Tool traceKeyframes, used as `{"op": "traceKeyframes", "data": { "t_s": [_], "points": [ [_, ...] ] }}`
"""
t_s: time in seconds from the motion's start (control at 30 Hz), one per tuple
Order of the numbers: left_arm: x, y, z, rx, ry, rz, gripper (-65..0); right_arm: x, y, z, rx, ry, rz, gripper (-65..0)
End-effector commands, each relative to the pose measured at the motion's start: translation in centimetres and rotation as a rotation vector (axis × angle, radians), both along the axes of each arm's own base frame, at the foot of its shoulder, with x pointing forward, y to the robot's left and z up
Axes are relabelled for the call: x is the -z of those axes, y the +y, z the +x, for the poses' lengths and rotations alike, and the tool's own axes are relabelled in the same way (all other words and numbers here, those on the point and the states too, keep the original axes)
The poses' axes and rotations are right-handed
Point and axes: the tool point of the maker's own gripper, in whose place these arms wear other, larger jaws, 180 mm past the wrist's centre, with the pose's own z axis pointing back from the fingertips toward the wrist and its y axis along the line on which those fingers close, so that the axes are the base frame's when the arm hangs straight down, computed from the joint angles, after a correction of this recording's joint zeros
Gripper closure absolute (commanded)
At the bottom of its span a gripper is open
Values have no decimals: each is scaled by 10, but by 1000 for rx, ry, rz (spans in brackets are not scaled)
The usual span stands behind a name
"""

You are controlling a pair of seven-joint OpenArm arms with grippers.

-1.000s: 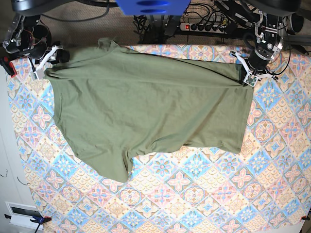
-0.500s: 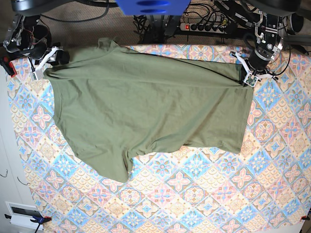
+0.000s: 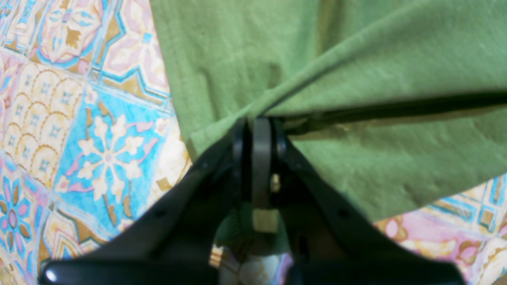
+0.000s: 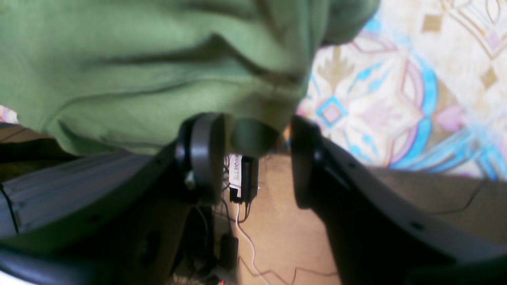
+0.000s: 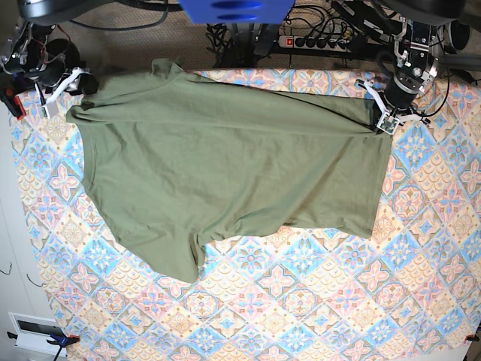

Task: Layout the t-shirt on the table in an organized manner, then fold the t-shirt properly
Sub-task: 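Regrasp the t-shirt edge with the right gripper and pull it outward, then drag the t-shirt edge with the right gripper to straighten the shirt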

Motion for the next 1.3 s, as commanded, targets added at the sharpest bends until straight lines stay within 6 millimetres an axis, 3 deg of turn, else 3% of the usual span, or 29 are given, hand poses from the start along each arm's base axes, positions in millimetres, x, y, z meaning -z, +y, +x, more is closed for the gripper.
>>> {"op": "traceKeyframes", "data": {
  "t_s": [0.0,0.2,0.37,0.63,0.77,0.93,1.1,1.27],
  "points": [
    [-8,4,6,2,-29,9,0,-8,-6,6,-4,-28,-13,-259],
    [-9,4,7,2,-33,9,0,7,-2,-5,-72,56,-72,-260],
    [-10,5,7,2,-34,10,0,15,14,-8,-126,82,-56,-259],
    [-9,5,6,2,-31,10,0,11,39,-1,-147,43,39,-258],
    [-9,5,6,2,-31,10,0,12,39,-2,-145,47,41,-189],
    [-10,5,7,2,-32,10,0,11,37,-1,-141,41,38,-12],
    [-10,5,7,2,-34,10,0,3,30,3,-111,20,48,-7],
    [-10,4,7,1,-34,8,0,-20,18,7,-36,-34,118,-7]
  ]
}}
